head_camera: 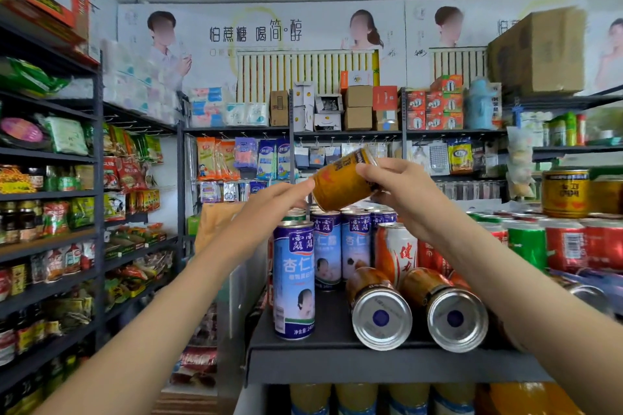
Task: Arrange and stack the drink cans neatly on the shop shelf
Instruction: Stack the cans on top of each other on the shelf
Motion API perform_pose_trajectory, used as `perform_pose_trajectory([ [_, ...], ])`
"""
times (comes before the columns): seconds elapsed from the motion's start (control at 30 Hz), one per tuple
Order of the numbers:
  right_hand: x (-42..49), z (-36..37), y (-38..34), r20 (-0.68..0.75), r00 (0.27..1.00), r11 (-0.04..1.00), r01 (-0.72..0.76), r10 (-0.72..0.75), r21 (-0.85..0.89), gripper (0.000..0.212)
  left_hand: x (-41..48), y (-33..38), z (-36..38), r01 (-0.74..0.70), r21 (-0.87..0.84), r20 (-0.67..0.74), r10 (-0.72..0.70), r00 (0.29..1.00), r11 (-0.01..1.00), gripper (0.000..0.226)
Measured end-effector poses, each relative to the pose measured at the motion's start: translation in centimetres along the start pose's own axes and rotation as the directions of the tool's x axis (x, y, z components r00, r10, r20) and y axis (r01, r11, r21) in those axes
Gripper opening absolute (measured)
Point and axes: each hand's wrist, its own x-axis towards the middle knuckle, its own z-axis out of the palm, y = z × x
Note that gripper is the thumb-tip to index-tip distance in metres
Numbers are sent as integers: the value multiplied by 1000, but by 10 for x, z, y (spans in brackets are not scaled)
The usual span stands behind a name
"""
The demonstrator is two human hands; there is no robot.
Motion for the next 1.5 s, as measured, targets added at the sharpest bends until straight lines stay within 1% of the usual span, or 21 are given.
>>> perform_pose_trajectory([
  [0.07, -4, 2, -2, 34, 999, 990, -8, 3, 144, 10, 4, 5, 3, 11, -32, 33, -10, 999, 999, 62],
  [0.1, -6, 3, -2, 48, 999, 982, -8, -1, 191, 7, 5, 8, 4, 13, -52, 53, -10, 999, 999, 68],
  [0.23, -8, 8, -2, 75, 996, 955, 12, -36, 295, 13, 12, 18, 3, 43, -139, 87, -31, 996, 989, 90],
  [0.3, -7, 6, -1, 116, 991, 958, 33, -68, 285, 11, 15, 17, -1, 30, -186, 90, -13, 996, 982, 101],
  [0.37, -5, 3, 1, 162, 984, 973, 32, -71, 228, 17, 16, 14, -1, 12, -262, 86, 11, 996, 965, 84],
  [0.43, -2, -1, 5, 190, 982, 989, -11, -17, 146, 29, 17, 9, 0, 8, -340, 54, 11, 998, 940, 69],
  [0.57, 0, -2, 11, 212, 974, 994, -63, 82, -95, 61, 16, 5, 5, 1, -426, -14, -7, 1000, 905, 62],
  [0.6, 0, -2, 11, 219, 972, 991, -66, 91, -120, 63, 16, 5, 6, -1, -429, -27, -12, 1000, 903, 58],
  [0.7, -1, -3, 12, 242, 962, 980, -79, 123, -184, 52, 18, 3, 6, 4, -421, -37, -21, 999, 907, 55],
  [0.8, -2, -6, 12, 280, 939, 944, -106, 198, -314, 57, 21, 2, 4, 23, -335, -40, -38, 998, 942, 68],
  [0.87, -4, -7, 13, 266, 931, 907, -130, 251, -401, 65, 23, 0, 4, 31, -285, -41, -45, 998, 958, 74],
  [0.9, -8, -6, 13, 248, 929, 879, -137, 273, -456, 65, 24, -2, 4, 40, -265, -48, -55, 997, 963, 75],
  [0.97, -18, 0, 13, 242, 913, 813, -143, 329, -565, 55, 26, -5, 5, 63, -245, -67, -82, 994, 967, 72],
  [1.07, -29, 10, 25, 259, 872, 689, -115, 415, -716, 56, 25, -6, 4, 95, -252, -69, -116, 991, 963, 64],
  [1.1, -33, 14, 27, 264, 859, 657, -106, 439, -747, 49, 24, -6, 5, 90, -253, -66, -110, 992, 963, 61],
  [1.17, -36, 21, 32, 271, 819, 621, -127, 505, -774, 40, 24, -4, 4, 65, -251, -77, -86, 993, 966, 61],
  [1.23, -37, 26, 35, 249, 794, 599, -173, 554, -782, 48, 23, -1, 4, 47, -247, -107, -76, 991, 968, 72],
  [1.3, -37, 28, 37, 218, 784, 590, -220, 581, -777, 61, 21, 2, 3, 32, -257, -144, -71, 987, 966, 76],
  [1.37, -38, 28, 37, 205, 770, 594, -265, 605, -760, 68, 19, 3, 1, 14, -284, -167, -64, 984, 959, 69],
  [1.43, -39, 27, 36, 218, 753, 611, -291, 621, -737, 62, 15, 5, -1, -11, -313, -186, -50, 981, 950, 53],
  [1.5, -41, 27, 34, 225, 740, 624, -316, 633, -715, 55, 10, 9, -3, -26, -334, -212, -48, 976, 942, 44],
])
